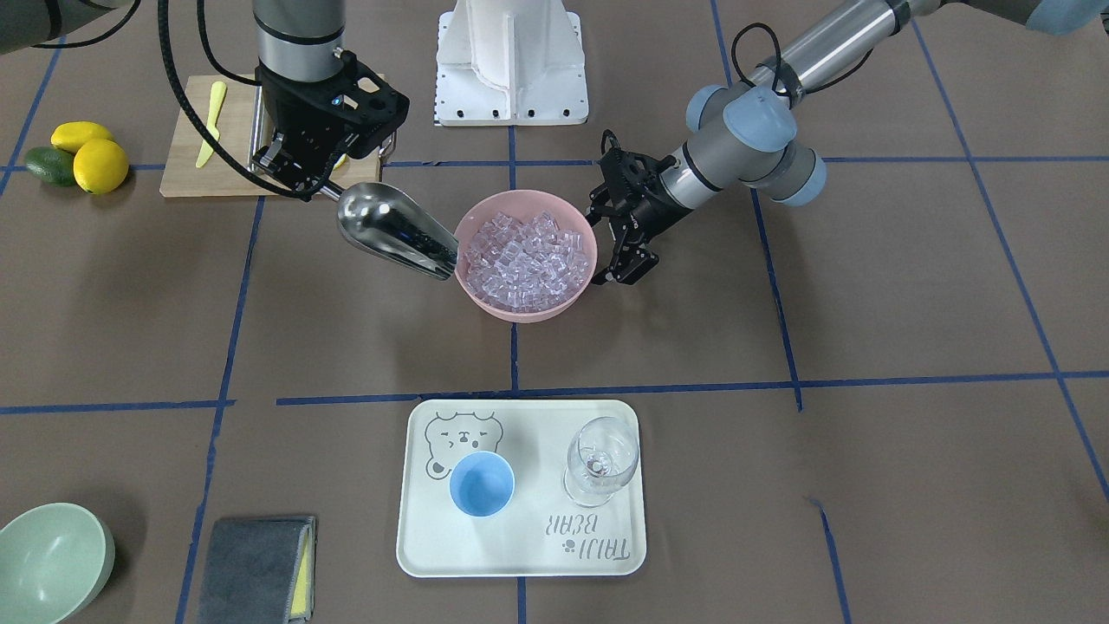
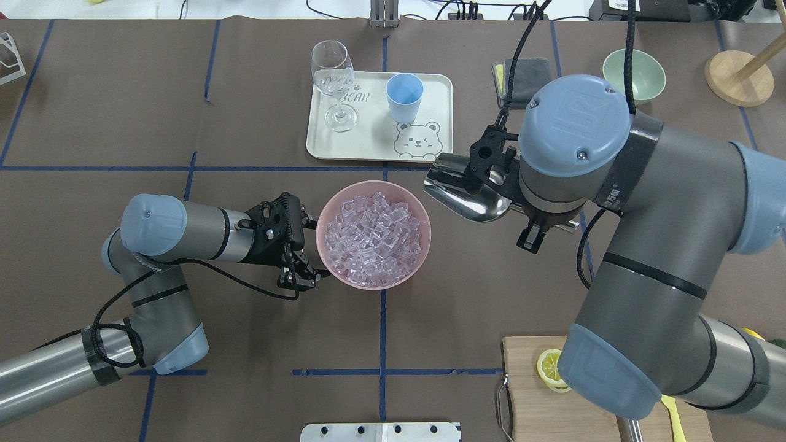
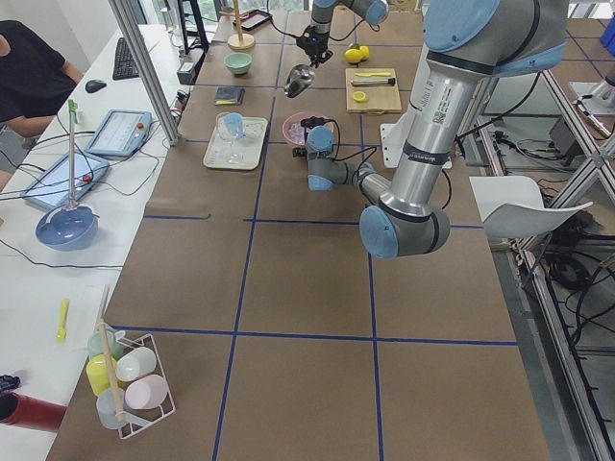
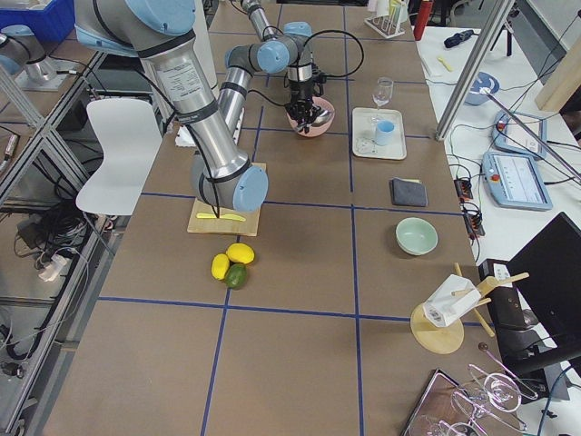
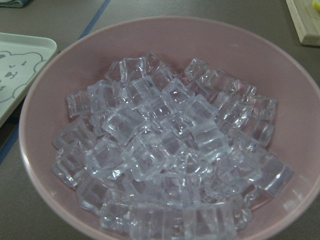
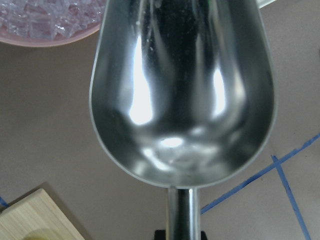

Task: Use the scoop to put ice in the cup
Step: 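Hold the bowl rim with left gripper while right brings scoop over ice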

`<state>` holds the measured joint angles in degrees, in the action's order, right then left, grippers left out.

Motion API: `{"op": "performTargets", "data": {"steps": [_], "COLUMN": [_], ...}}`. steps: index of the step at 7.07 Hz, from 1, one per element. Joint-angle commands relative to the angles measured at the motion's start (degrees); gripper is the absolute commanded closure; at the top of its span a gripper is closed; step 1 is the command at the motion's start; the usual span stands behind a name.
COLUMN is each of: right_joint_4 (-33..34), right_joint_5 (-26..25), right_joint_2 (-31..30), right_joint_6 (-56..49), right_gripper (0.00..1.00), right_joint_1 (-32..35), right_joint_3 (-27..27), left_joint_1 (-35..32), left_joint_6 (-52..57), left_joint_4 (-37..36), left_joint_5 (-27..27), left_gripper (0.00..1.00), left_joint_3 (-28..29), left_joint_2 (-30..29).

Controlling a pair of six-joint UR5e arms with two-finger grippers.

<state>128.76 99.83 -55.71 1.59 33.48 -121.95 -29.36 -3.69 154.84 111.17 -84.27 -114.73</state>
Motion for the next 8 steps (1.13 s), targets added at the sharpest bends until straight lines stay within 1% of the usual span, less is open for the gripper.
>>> {"op": "performTargets", "data": {"steps": [1, 2, 3, 4, 5, 6, 7, 8], "right_joint_4": [3.15, 10.65, 17.68, 20.19, 20.56, 20.57, 20.57, 20.57], "right_joint_5": [-0.07, -0.68, -5.56, -8.22, -9.46, -12.09, -15.51, -17.45], "right_joint_2": [1.64, 5.74, 9.7, 10.78, 14.01, 17.7, 18.87, 19.06], "right_joint_6": [-0.09, -4.18, -12.4, -17.62, -21.67, -22.06, -22.06, -22.06], "right_gripper": [1.0, 1.0, 1.0, 1.0, 1.0, 1.0, 1.0, 1.0], "right_joint_1": [-0.69, -0.78, -0.79, -1.39, -1.4, -2.53, -5.07, -6.74], "right_joint_3": [0.05, 0.57, 1.36, 2.84, 6.86, 12.3, 15.4, 15.86], "left_joint_1": [0.0, -0.08, 0.0, 0.0, 0.0, 0.0, 0.0, 0.0], "left_joint_6": [0.17, 0.17, 0.0, -0.26, -0.18, -0.09, 0.0, 0.0], "left_joint_4": [0.2, 0.2, 0.46, 0.55, 0.55, 0.55, 0.55, 0.55], "left_joint_5": [0.01, 0.01, 0.01, 0.01, -0.08, -0.08, -0.17, -0.17], "left_gripper": [0.0, 0.0, 0.0, 0.0, 0.0, 0.0, 0.0, 0.0], "left_joint_3": [0.16, 0.16, 0.07, -0.02, -0.02, -0.02, -0.02, -0.02], "left_joint_2": [-0.23, -0.23, -0.23, -0.15, -0.14, -0.14, -0.14, -0.06]}}
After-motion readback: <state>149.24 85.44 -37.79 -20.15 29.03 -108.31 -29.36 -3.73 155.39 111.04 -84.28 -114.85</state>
